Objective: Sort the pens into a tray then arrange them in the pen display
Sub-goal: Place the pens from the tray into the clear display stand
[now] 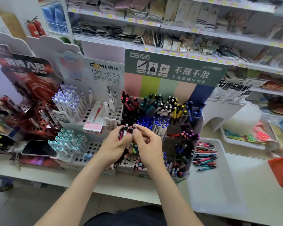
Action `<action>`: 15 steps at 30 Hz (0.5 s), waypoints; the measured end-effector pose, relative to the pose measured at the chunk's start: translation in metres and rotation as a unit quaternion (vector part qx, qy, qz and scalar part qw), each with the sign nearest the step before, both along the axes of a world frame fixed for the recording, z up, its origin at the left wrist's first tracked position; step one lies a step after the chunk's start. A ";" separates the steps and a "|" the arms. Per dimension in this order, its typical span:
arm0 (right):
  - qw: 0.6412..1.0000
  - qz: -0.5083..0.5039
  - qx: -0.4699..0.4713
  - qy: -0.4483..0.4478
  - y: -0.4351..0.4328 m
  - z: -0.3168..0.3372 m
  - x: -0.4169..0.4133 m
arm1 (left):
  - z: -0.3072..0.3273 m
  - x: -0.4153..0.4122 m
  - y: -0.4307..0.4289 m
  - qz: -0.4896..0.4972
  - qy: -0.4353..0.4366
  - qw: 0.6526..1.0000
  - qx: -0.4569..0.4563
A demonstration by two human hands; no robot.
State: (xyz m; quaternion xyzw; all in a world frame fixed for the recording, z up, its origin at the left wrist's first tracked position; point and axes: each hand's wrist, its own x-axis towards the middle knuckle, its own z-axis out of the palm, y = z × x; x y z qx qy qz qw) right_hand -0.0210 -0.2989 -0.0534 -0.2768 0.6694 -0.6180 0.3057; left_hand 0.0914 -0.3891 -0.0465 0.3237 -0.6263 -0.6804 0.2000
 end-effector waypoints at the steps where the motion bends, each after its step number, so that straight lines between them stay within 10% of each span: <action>1: 1.000 -0.005 -0.006 -0.025 0.002 0.004 -0.001 | 0.002 -0.002 0.001 -0.011 -0.004 1.000 -0.005; 8: 0.971 -0.217 -0.101 0.002 0.013 0.024 -0.025 | 0.005 -0.013 0.005 -0.034 -0.020 0.999 -0.012; 15: 0.895 -0.311 -0.167 0.273 0.016 0.049 -0.060 | 0.012 -0.029 0.002 0.011 0.018 1.000 -0.001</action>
